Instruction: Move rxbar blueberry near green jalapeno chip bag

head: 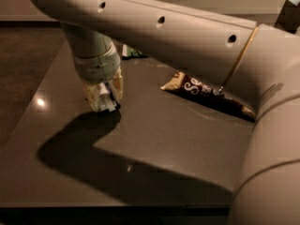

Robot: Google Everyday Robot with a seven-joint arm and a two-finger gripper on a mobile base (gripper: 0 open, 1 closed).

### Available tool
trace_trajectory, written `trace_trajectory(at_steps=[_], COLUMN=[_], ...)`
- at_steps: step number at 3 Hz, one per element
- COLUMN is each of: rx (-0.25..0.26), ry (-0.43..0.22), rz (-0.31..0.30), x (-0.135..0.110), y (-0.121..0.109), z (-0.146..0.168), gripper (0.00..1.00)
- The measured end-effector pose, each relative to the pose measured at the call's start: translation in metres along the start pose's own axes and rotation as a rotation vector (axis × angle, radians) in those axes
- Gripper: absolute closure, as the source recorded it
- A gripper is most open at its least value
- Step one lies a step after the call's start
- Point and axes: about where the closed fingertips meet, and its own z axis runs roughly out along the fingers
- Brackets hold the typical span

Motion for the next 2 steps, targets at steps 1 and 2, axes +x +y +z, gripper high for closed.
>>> trace_trajectory(at_steps=[1, 2], rx=[0.013, -0.006], ry=[-0.054, -0.095], rz=[0.017, 0.021], x=[-0.0299, -0.0398], y=[-0.0170, -0.0139], z=[-0.0177, -0.0206], gripper=[1.00, 1.00])
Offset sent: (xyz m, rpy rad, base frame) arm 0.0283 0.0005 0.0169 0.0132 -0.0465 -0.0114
